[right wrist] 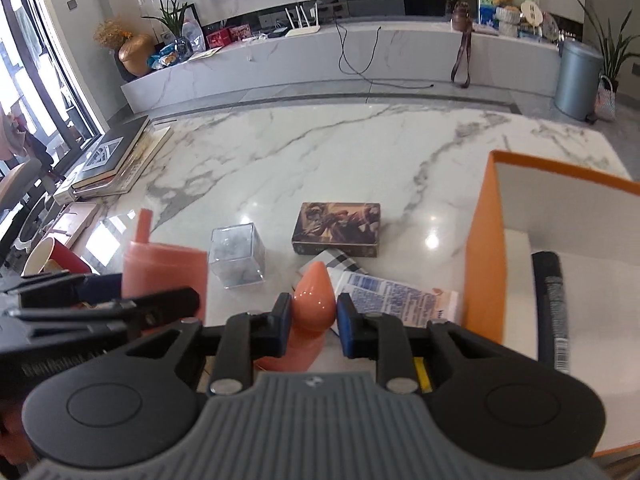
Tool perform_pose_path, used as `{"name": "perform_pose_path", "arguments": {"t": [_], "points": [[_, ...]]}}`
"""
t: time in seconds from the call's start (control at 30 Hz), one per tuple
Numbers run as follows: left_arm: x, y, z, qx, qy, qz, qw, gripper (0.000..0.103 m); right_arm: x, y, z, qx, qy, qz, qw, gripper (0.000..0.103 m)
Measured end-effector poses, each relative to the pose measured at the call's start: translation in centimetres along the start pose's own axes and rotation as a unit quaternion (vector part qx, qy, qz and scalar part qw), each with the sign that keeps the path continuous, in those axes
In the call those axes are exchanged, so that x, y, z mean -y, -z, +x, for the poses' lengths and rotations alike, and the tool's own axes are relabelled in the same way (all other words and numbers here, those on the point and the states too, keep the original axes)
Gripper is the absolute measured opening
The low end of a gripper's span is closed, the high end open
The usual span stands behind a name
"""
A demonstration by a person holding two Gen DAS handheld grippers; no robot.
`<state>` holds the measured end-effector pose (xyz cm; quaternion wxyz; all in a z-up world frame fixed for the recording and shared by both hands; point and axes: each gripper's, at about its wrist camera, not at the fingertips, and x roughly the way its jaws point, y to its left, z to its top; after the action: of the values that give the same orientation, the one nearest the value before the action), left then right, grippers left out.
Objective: Organize rigid objects
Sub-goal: 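Grasp the pink pump bottle by its orange nozzle with the right gripper while the left lifts its bottle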
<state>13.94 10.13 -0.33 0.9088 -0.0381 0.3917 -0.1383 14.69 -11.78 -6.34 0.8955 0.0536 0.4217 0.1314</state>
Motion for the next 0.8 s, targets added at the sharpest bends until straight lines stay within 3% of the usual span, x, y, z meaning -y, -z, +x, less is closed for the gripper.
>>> {"name": "perform_pose_path", "arguments": {"t": [0.23, 0.8], "points": [[2.6, 0.0, -1.2, 0.015, 0.016, 0.012, 0.9997, 0.062, 0.8, 0.2, -3.2, 0.026, 0.013, -0.019, 0.999, 0.023], [11.4, -3.8, -2.1, 0.07, 0.082, 0.058, 0.9924, 0.062, 6.0, -2.0, -13.3, 0.115, 0.048, -0.021, 0.992, 0.023]]}}
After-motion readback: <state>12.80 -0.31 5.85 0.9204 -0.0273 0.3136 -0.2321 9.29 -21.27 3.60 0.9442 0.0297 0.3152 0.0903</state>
